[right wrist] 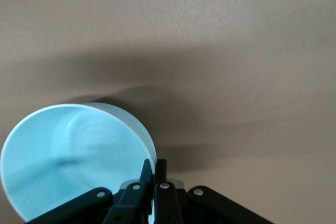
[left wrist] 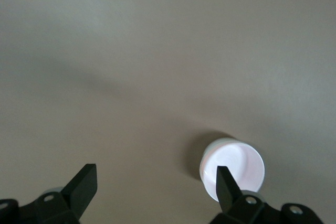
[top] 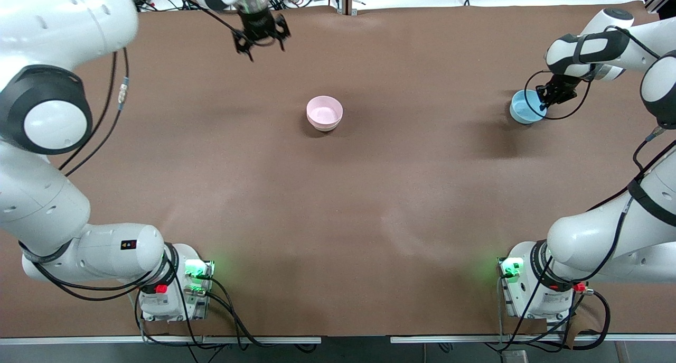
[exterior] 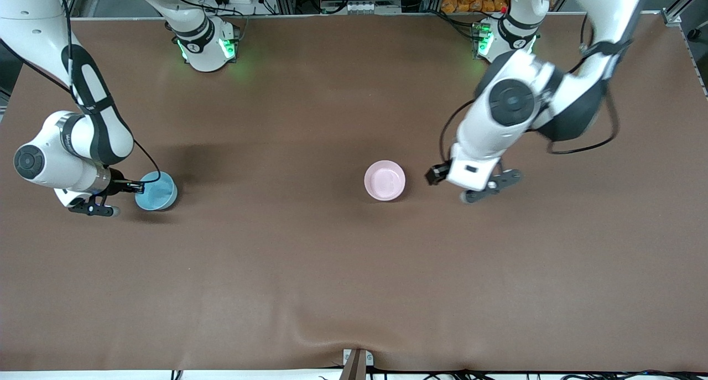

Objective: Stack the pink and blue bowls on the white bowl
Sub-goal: 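Release the pink bowl with the left gripper while the right gripper grasps the blue bowl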

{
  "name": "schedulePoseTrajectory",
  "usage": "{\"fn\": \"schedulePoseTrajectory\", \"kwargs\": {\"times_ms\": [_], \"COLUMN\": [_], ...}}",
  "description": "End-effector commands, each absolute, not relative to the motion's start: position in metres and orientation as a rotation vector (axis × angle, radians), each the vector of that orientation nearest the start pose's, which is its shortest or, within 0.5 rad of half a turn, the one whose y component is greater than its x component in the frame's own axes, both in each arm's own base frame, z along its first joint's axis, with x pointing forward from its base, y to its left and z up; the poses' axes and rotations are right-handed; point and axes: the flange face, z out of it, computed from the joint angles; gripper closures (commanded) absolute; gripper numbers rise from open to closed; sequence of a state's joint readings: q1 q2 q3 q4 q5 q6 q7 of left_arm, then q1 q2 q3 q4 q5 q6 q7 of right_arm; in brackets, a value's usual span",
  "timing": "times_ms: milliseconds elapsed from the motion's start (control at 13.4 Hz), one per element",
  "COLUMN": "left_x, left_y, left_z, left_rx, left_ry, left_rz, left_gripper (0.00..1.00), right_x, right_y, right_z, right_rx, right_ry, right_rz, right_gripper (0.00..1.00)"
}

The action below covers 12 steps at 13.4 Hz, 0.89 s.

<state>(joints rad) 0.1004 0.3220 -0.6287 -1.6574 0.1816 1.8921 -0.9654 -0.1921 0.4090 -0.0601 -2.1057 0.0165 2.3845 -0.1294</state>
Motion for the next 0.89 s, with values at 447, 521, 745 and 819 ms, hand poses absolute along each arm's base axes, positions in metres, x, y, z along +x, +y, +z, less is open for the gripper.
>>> {"fn": "schedulePoseTrajectory", "kwargs": {"times_ms": [447,521,745,819], "left_x": [0.575,0.575,0.577,0.579], "left_y": [-0.154,-0.148,-0.132,-0.123], "left_z": [0.563,0.575,0.597,0.595], "left_rx": [-3.034,-3.04,-3.079,-3.088], "left_ry": [-0.441,-0.442,-0.376,-0.372], "left_rz": [-0.009,-0.004,-0.014,0.004], "left_gripper": [0.0,0.0,0.0,0.0], "right_x": [0.57,0.569,0.57,0.572], "right_y": [-0.121,-0.111,-0.047,-0.01], "right_z": [0.33,0.34,0.37,0.377], "right_rx": [-2.993,-2.942,-2.855,-2.826], "right_ry": [0.289,0.308,0.251,0.283], "right_rz": [0.002,0.023,0.059,0.069], "right_gripper": [1.0,1.0,1.0,1.0]}}
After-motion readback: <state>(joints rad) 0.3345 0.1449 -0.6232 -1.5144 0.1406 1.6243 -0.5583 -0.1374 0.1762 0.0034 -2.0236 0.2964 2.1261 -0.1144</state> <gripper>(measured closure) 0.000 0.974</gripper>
